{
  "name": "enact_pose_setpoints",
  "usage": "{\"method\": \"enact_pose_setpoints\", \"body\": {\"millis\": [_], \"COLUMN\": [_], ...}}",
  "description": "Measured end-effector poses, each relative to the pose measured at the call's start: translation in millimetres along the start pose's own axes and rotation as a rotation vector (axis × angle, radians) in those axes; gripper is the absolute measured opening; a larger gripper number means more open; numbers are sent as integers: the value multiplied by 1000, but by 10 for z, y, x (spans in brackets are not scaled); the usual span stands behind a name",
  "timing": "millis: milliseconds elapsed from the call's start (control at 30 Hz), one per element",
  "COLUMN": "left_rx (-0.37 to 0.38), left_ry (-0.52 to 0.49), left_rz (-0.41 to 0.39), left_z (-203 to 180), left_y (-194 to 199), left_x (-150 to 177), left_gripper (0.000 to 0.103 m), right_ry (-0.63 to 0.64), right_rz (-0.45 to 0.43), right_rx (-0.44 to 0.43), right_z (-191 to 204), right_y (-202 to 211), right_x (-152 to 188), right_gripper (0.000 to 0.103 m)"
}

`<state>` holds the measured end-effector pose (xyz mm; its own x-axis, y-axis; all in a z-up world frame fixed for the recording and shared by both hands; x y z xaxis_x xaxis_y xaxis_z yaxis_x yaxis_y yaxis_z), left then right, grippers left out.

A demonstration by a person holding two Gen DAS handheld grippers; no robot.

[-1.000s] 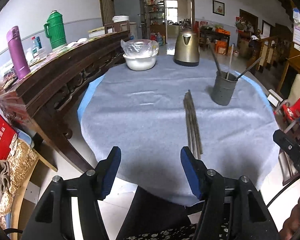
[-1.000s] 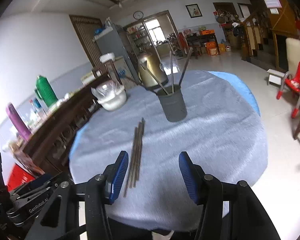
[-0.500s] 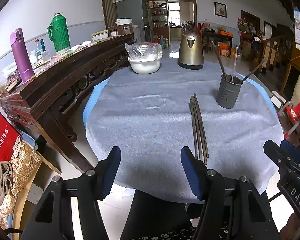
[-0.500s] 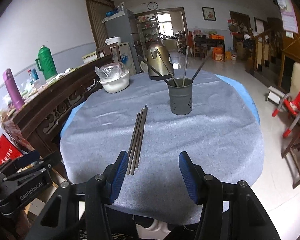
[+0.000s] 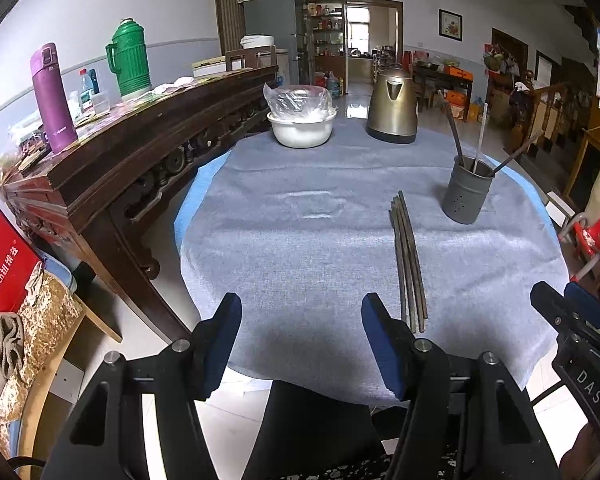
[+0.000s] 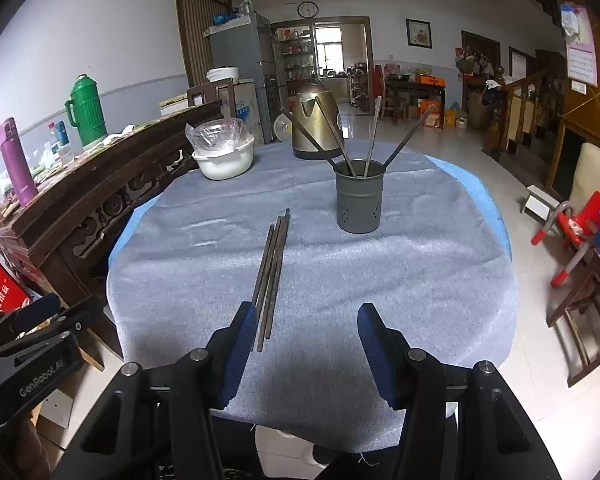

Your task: Organize utensils

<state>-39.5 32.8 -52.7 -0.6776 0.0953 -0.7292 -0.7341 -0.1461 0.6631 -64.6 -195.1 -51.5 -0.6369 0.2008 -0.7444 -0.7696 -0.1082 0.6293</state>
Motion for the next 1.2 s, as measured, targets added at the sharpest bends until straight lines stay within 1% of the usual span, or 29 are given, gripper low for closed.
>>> {"method": "enact_pose_setpoints", "body": {"millis": [1067,1200], "left_rx": [8,8], "left_ry": [4,6], "left_rz": [-1,-1], "left_z": [19,25], "left_y": [6,9], "left_x": [8,11], "left_gripper": [63,63], "right_ry": [13,19], "right_rz": [-11,-14], "right_rx": [66,85], "right_z": [-39,-36], "right_y": [30,33], "right_x": [-37,-40], "right_gripper": [57,57]}}
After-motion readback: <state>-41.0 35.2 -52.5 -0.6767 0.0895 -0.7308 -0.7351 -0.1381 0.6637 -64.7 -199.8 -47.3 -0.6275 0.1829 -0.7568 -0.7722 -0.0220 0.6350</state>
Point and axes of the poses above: each gripper's, at about its wrist camera, not at the fingertips, and y roughly against the way its jaws point, z to its left, x to its underside, the point moved 3 cm from there along -y, roughly the way its jaws point, and after that the axes turned 11 degrees about -x, right-handed, at the moved point
